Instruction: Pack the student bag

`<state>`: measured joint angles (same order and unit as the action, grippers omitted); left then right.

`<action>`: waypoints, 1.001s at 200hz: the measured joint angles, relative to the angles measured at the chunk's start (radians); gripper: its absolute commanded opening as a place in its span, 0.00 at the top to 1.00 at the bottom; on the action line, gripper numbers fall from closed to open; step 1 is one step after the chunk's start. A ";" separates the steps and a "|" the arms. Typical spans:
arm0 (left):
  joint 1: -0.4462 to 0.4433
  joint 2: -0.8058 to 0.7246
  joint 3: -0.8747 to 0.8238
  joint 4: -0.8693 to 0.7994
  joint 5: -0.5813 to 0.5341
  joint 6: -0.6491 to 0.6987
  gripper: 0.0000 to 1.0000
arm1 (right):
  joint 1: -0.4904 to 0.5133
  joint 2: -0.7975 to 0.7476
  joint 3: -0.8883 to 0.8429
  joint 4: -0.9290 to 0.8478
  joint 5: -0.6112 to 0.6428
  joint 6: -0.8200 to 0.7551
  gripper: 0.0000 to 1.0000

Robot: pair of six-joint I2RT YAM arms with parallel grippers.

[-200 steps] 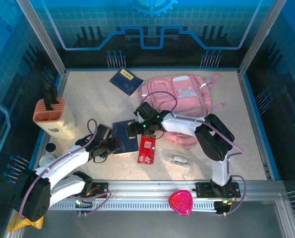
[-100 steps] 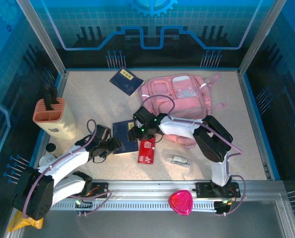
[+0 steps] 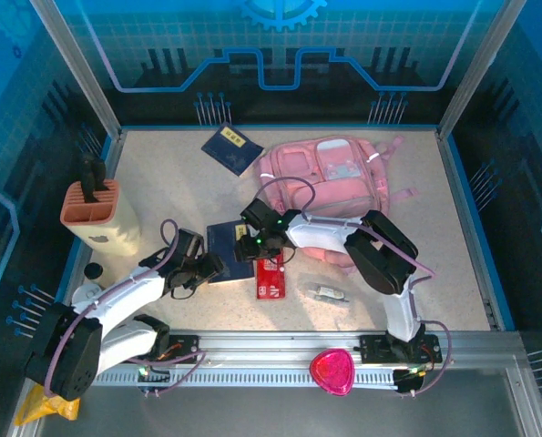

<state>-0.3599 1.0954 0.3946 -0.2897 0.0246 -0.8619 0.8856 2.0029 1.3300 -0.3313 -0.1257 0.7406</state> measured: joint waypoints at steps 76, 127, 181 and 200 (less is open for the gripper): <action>0.004 0.016 0.000 0.000 -0.001 0.004 0.51 | 0.006 0.000 0.021 -0.021 -0.008 -0.010 0.58; 0.004 0.021 0.000 0.000 -0.003 0.005 0.52 | 0.005 -0.008 0.034 -0.043 -0.006 -0.015 0.70; -0.016 0.035 0.003 0.000 -0.028 0.004 0.54 | 0.005 -0.037 0.034 -0.034 -0.036 -0.006 0.76; -0.018 0.036 0.003 0.000 -0.032 0.003 0.55 | 0.003 -0.037 0.033 -0.026 -0.048 -0.006 0.76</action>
<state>-0.3782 1.1316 0.3977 -0.2901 -0.0078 -0.8585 0.8890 1.9656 1.3632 -0.3573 -0.1738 0.7345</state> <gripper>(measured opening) 0.457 0.243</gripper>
